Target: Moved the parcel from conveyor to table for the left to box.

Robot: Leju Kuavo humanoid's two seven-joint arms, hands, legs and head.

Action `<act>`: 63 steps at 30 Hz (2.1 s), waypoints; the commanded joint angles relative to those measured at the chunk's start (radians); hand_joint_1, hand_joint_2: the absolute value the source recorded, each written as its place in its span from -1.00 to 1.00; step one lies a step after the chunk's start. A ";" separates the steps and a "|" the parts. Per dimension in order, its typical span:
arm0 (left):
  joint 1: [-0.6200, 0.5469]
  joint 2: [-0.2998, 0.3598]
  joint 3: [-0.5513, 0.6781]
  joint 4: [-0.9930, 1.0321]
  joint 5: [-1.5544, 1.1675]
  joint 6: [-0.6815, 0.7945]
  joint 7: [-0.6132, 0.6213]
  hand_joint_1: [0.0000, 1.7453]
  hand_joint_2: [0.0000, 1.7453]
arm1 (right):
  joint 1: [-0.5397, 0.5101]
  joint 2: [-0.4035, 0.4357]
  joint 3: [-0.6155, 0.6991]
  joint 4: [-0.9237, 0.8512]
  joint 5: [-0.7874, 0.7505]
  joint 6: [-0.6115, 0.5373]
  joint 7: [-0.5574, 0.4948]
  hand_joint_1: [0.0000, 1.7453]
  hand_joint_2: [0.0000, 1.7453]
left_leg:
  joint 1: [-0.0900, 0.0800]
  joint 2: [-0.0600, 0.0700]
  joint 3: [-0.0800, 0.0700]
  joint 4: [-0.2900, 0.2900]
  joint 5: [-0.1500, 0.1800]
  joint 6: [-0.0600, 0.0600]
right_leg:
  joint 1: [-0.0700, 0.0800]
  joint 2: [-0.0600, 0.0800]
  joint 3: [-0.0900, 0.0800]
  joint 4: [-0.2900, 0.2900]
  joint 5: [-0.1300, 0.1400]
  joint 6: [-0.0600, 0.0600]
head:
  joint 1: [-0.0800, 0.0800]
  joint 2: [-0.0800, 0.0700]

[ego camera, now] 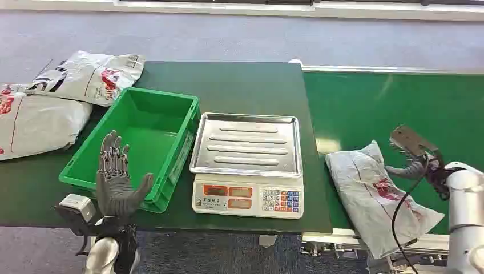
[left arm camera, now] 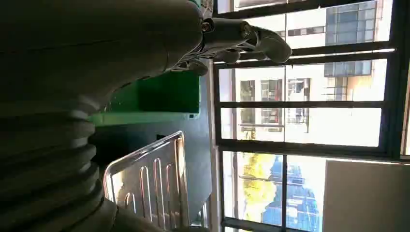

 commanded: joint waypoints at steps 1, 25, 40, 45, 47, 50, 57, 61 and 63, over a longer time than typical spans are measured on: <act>-0.086 0.002 0.012 0.128 0.005 -0.018 0.015 -1.00 1.00 | -0.105 0.018 0.256 0.464 0.137 -0.513 0.188 -1.00 1.00 | 0.002 0.000 0.004 -0.002 0.000 0.000 | 0.002 0.000 0.005 -0.003 0.000 -0.001 | 0.000 0.000; -0.115 0.000 0.000 0.156 0.001 -0.006 0.035 -1.00 1.00 | -0.005 0.056 0.277 0.467 0.110 -0.118 0.014 1.00 1.00 | 0.001 -0.001 0.007 -0.001 0.000 0.001 | 0.001 -0.001 0.008 -0.004 0.001 0.001 | 0.000 0.000; -0.088 0.000 0.003 0.129 0.002 -0.002 0.035 -1.00 1.00 | -0.009 0.047 0.267 0.466 0.089 -0.126 0.007 1.00 1.00 | 0.001 -0.005 0.003 -0.001 0.001 0.002 | 0.000 -0.005 0.007 -0.003 -0.001 0.001 | 0.000 0.000; -0.089 0.000 0.003 0.130 0.002 -0.002 0.035 -1.00 1.00 | -0.008 0.046 0.261 0.466 0.080 -0.124 -0.002 1.00 1.00 | 0.000 -0.008 0.002 -0.001 0.001 0.002 | 0.000 -0.008 0.006 -0.003 -0.002 0.001 | 0.000 0.000; -0.085 0.001 0.004 0.129 0.002 -0.004 0.035 -1.00 1.00 | 0.000 0.039 0.228 0.462 0.032 -0.107 -0.045 1.00 1.00 | 0.001 -0.008 0.002 -0.002 0.001 0.002 | 0.001 -0.008 0.007 -0.004 -0.001 0.001 | 0.000 0.000; -0.068 0.011 0.005 0.122 0.001 -0.024 0.024 -1.00 1.00 | 0.032 0.023 0.075 0.448 -0.180 0.065 -0.239 1.00 1.00 | 0.001 -0.009 0.002 -0.002 0.001 0.002 | 0.000 -0.010 0.007 -0.005 -0.001 0.001 | 0.000 0.000; -0.041 -0.001 0.032 0.098 -0.004 -0.034 -0.002 -1.00 1.00 | 0.028 0.103 -0.142 0.412 -0.496 0.194 -0.314 1.00 1.00 | 0.000 -0.005 -0.003 -0.001 0.000 0.001 | 0.000 -0.005 0.001 -0.002 -0.001 0.001 | 0.000 0.000; -0.042 -0.005 0.038 0.094 -0.004 -0.033 -0.002 -1.00 1.00 | 0.012 0.119 -0.203 0.406 -0.593 0.184 -0.336 1.00 1.00 | 0.000 -0.007 -0.003 -0.001 0.001 0.001 | 0.000 -0.007 0.001 -0.003 -0.001 0.001 | 0.001 0.000; -0.040 -0.007 0.041 0.078 -0.006 -0.029 -0.003 -1.00 1.00 | -0.029 0.166 -0.284 0.369 -0.766 0.150 -0.335 1.00 1.00 | 0.000 -0.006 -0.001 -0.003 0.001 0.001 | 0.000 -0.006 0.002 -0.004 -0.001 0.001 | 0.000 0.000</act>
